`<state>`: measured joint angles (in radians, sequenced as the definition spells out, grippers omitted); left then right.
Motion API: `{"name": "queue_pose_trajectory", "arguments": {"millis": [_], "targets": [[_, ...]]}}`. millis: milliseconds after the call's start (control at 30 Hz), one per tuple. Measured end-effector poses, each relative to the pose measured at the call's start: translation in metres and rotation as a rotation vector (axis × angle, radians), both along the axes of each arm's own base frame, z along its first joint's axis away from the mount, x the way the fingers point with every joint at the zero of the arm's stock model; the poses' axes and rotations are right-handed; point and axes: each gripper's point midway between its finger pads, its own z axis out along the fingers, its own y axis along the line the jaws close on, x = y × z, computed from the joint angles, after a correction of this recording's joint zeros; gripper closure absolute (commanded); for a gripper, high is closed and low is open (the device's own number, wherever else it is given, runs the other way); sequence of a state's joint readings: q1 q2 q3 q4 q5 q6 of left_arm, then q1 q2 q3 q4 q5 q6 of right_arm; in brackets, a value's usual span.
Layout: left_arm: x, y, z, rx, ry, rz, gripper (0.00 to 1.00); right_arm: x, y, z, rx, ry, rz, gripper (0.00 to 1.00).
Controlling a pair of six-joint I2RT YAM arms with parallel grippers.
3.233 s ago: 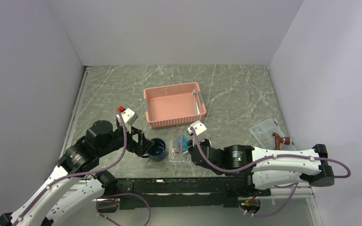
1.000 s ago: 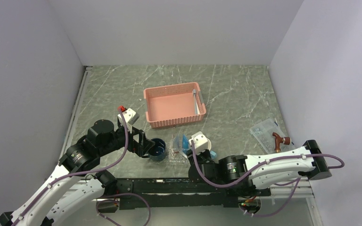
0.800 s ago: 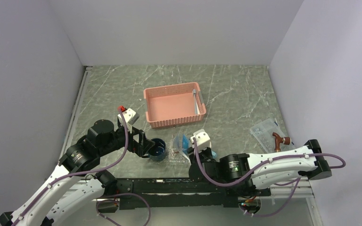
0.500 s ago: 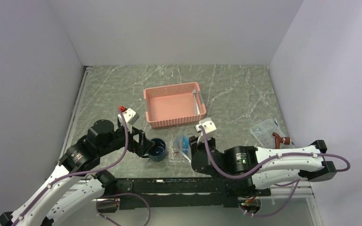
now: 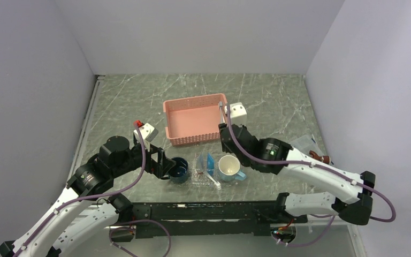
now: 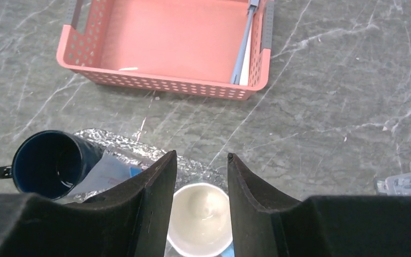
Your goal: Prepare toiletry sets of a toothbrush and toothpaste on the tray
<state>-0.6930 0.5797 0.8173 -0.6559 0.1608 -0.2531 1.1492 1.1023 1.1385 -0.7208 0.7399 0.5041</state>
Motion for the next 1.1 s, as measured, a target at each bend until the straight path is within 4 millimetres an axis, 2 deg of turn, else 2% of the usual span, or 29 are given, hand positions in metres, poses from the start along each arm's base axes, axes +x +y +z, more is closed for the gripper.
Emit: {"name": "queue_pose_trajectory", "arguments": {"millis": [133,233,433,767,1100], "targets": [[0.0,0.0,0.0,0.0,0.0,0.0,0.01,0.027,0.002,-0.012,-0.024,0.059,-0.01,0.58],[0.0,0.0,0.0,0.0,0.0,0.0,0.01,0.046,0.005,-0.028,-0.051,0.12,-0.013,0.58],[0.0,0.0,-0.003,0.004,0.005,0.0,0.01,0.075,0.012,-0.056,-0.068,0.219,0.003,0.56],[0.0,0.001,-0.006,0.01,0.012,0.002,0.01,0.126,0.026,-0.09,-0.081,0.311,-0.011,0.54],[0.003,0.007,-0.008,0.026,0.009,0.041,0.01,0.158,0.042,-0.142,-0.167,0.394,-0.036,0.49]]}}
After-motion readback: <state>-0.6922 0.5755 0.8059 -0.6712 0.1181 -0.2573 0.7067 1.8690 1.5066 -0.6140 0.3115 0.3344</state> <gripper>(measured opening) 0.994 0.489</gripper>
